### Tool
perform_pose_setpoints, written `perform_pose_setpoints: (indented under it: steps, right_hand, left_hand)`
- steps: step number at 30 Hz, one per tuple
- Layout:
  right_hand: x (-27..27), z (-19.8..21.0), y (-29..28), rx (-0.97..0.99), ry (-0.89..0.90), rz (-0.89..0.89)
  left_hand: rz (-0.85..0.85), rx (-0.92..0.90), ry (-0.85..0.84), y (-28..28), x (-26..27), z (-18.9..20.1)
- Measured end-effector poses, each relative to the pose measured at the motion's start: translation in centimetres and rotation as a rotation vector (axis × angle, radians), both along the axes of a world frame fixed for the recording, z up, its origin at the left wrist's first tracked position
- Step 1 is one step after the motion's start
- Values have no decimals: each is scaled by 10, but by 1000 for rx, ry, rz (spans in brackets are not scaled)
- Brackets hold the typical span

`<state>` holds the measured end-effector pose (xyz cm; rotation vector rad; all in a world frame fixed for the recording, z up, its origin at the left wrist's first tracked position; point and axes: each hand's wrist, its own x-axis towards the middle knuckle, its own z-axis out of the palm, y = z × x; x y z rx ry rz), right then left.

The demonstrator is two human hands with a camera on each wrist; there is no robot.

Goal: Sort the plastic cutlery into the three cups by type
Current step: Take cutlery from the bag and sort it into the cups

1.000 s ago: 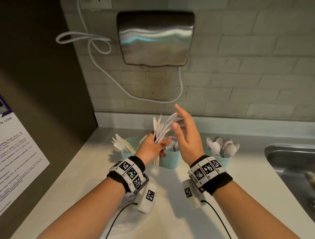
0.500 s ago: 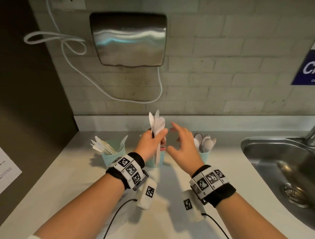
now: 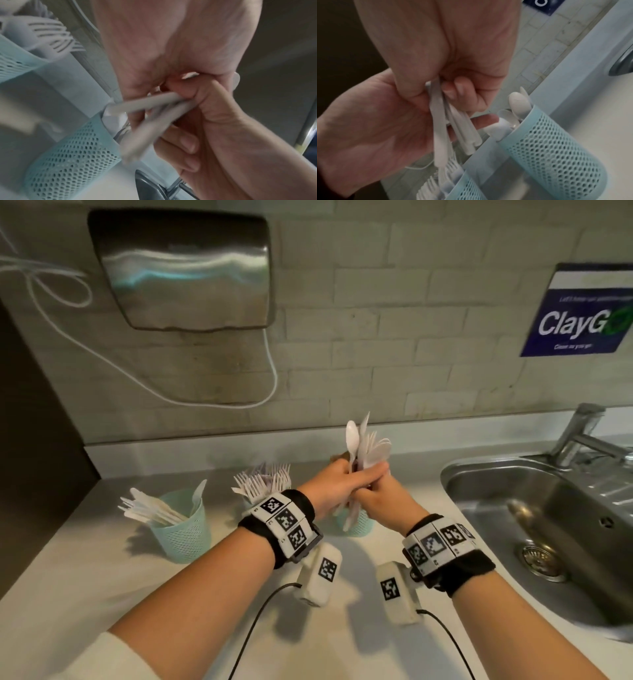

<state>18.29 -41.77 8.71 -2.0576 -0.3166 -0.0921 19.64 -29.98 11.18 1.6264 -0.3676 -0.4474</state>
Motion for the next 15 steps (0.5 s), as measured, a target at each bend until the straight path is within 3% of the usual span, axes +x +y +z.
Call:
perform_pose_setpoints:
  steps: [3,5,7,10,15]
  right_hand:
    - [10,-1,-15,-29,17,-118]
    - [19,-4,-23,-39,30,-207]
    - [28,-9,-30,-62,40,-288]
    - [37,-16,-32,13,69,-383]
    - [50,-18,-24,63,5,-440]
  left_hand:
    - [19,73,-121,-4,12,-9]
    - [221,91,-182,-1,24,-25]
    - [391,260,-262,5,35,-46]
    - [315,564,-399,11,36,-64]
    - [214,557,-422,14,38,-76]
